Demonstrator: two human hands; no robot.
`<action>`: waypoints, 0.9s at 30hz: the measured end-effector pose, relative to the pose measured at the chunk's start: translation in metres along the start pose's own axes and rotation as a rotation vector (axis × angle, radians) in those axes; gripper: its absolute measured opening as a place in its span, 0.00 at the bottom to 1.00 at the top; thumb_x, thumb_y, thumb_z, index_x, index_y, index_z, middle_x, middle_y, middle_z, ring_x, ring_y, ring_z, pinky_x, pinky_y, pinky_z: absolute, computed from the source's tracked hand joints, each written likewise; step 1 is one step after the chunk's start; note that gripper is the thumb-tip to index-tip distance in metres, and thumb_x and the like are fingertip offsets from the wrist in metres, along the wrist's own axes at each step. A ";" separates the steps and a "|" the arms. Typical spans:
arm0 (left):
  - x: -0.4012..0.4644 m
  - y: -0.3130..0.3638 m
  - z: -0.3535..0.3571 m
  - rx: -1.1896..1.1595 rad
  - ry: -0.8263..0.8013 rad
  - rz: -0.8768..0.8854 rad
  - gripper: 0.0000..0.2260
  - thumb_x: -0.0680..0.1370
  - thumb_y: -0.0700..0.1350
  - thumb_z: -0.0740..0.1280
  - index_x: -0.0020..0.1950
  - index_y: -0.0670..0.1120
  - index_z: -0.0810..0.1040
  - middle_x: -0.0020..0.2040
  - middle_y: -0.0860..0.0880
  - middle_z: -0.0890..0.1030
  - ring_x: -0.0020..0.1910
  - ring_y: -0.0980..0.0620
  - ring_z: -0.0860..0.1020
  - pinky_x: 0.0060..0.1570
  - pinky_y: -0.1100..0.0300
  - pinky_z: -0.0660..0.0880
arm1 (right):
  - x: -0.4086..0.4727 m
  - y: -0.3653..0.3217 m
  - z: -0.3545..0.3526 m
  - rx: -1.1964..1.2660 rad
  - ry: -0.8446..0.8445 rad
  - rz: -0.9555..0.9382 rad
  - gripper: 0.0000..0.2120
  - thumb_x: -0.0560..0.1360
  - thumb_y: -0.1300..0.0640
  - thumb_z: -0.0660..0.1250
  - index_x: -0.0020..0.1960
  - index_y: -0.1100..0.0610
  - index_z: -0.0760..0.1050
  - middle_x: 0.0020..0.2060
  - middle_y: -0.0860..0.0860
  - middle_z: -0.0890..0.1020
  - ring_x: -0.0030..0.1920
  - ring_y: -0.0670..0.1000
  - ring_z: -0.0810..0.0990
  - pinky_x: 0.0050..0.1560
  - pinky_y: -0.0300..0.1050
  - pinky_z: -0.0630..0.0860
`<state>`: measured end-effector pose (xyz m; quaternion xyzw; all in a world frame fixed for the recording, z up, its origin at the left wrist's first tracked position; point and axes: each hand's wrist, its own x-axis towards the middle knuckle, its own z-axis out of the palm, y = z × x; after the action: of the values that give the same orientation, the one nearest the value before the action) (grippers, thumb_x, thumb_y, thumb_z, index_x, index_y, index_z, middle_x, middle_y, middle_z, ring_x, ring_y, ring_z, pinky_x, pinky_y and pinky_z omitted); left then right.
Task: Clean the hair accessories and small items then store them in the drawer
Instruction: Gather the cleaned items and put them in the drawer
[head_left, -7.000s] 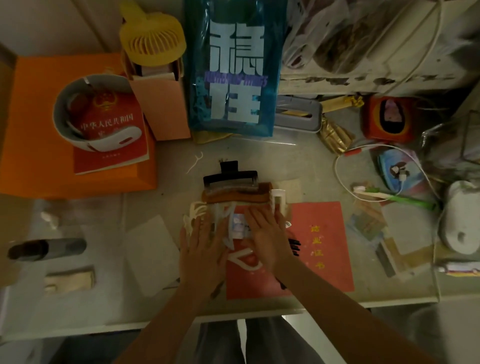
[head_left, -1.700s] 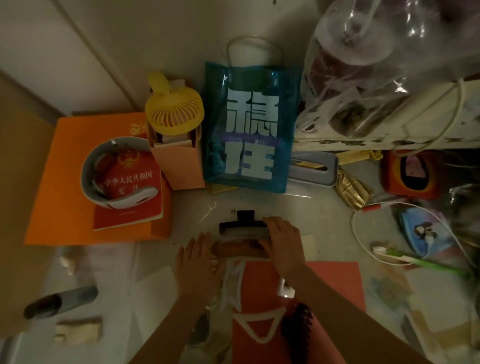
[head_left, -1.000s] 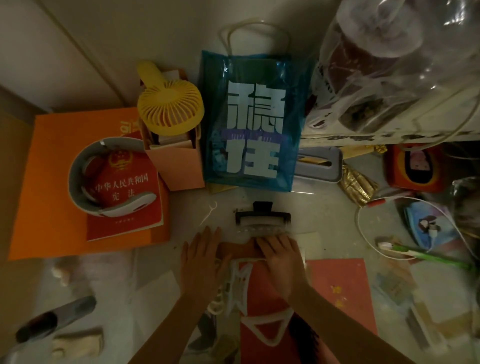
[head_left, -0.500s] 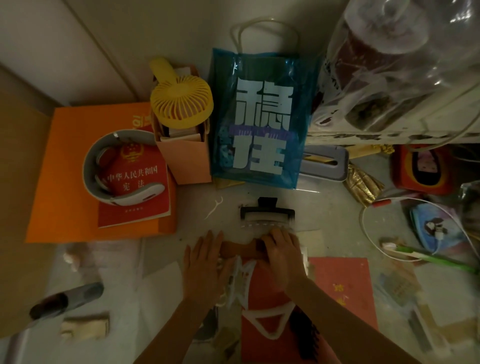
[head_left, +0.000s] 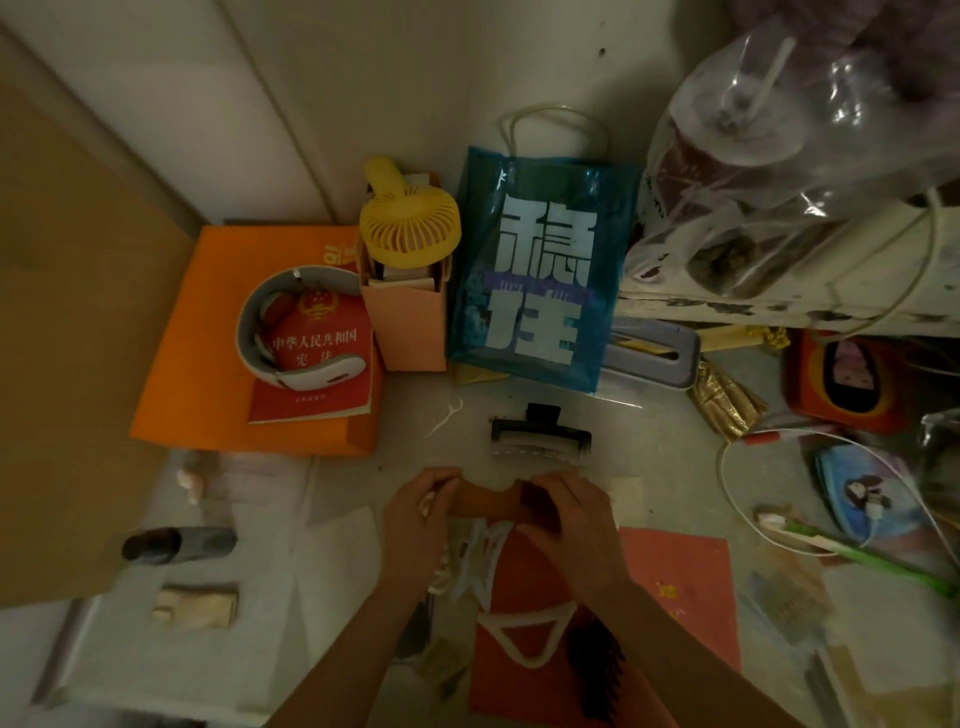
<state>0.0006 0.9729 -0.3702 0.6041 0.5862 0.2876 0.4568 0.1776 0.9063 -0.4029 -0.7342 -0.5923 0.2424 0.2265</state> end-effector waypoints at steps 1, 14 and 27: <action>-0.002 0.001 -0.004 -0.003 0.025 -0.009 0.09 0.77 0.37 0.66 0.49 0.51 0.80 0.46 0.56 0.82 0.47 0.68 0.77 0.47 0.76 0.71 | -0.001 -0.002 -0.002 0.029 -0.006 -0.022 0.22 0.66 0.45 0.70 0.57 0.54 0.77 0.52 0.52 0.80 0.51 0.55 0.79 0.55 0.52 0.76; -0.092 -0.011 -0.091 -0.086 0.393 -0.169 0.08 0.76 0.38 0.67 0.45 0.50 0.82 0.43 0.57 0.81 0.45 0.63 0.78 0.43 0.76 0.72 | -0.039 -0.082 0.004 0.195 -0.281 -0.198 0.27 0.68 0.45 0.74 0.63 0.51 0.72 0.53 0.44 0.72 0.53 0.46 0.72 0.51 0.30 0.65; -0.220 -0.098 -0.211 -0.375 0.709 -0.482 0.07 0.78 0.40 0.65 0.52 0.41 0.81 0.46 0.47 0.80 0.44 0.55 0.78 0.44 0.70 0.74 | -0.116 -0.207 0.089 0.431 -0.778 0.024 0.08 0.72 0.61 0.72 0.47 0.49 0.80 0.41 0.44 0.82 0.44 0.45 0.82 0.43 0.34 0.78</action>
<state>-0.2619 0.7940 -0.3276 0.2223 0.7676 0.4631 0.3833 -0.0562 0.8371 -0.3337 -0.5312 -0.5608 0.6212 0.1321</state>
